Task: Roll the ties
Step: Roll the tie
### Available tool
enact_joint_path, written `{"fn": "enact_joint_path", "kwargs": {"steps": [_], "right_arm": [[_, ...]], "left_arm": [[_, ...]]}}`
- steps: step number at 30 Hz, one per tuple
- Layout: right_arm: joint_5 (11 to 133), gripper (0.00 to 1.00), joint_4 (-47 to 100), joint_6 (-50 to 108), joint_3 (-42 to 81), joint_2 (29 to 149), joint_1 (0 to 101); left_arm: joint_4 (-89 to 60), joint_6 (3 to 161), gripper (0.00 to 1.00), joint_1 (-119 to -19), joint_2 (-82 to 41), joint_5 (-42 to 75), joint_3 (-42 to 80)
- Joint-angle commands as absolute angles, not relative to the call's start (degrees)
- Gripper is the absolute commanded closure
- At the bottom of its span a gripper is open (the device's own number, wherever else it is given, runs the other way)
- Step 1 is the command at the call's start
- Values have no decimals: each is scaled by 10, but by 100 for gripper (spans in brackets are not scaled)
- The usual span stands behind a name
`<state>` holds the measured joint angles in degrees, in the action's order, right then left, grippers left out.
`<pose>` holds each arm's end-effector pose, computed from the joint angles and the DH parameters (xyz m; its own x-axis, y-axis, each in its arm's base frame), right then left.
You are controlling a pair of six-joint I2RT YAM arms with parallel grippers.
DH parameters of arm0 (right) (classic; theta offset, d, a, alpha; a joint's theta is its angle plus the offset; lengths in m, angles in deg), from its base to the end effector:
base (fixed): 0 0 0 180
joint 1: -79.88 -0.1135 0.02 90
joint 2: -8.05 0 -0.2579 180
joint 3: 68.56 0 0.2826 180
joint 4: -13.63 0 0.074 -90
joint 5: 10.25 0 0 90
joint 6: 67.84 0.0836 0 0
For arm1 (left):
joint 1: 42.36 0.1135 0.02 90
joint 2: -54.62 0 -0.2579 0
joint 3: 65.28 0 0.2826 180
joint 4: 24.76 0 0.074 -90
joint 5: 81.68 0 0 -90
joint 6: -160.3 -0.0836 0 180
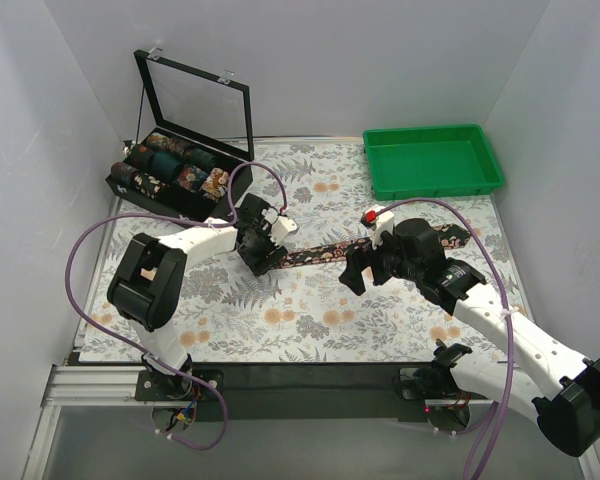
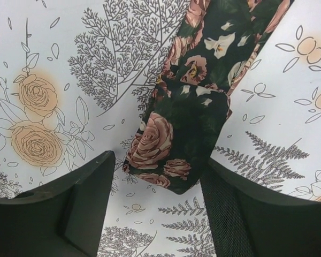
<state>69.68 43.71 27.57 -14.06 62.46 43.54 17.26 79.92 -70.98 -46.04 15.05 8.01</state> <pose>0.2232 0.1824 0.2455 -0.4674 -0.2286 -0.8540 -0.6643 0.7282 0.1687 0.3236 -0.1877 0.0901 -0.8956 0.2997 -0.3287 0.3674 0.9150 -0.1670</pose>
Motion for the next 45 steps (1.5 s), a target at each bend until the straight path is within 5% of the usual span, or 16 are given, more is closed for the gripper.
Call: {"fn": "enact_joint_path", "kwargs": {"steps": [1, 10, 14, 16, 20, 23, 25, 35, 39, 45], "right_arm": [[682, 4, 410, 277, -124, 624, 438], [677, 4, 406, 278, -128, 629, 438], [672, 4, 403, 280, -130, 632, 438], [667, 5, 403, 280, -128, 634, 438], [663, 5, 402, 282, -128, 634, 438], [658, 5, 400, 281, -128, 637, 438], [650, 5, 398, 284, -126, 645, 438], [634, 8, 300, 358, -88, 750, 438], [631, 13, 245, 422, -53, 825, 438], [630, 21, 181, 497, 12, 949, 435]], "left_arm": [[184, 782, 42, -709, -475, 159, 86], [205, 780, 54, -709, -488, 169, 96], [206, 781, 75, -708, -483, 168, 91], [202, 781, 75, -708, -479, 160, 88], [201, 781, 67, -708, -465, 148, 83], [210, 786, 36, -708, -451, 150, 86], [218, 794, 26, -709, -442, 151, 89], [150, 996, 23, -710, -291, 147, 78], [104, 1147, 7, -708, -229, 90, 32], [97, 1355, 2, -696, -146, -2, -58]]}}
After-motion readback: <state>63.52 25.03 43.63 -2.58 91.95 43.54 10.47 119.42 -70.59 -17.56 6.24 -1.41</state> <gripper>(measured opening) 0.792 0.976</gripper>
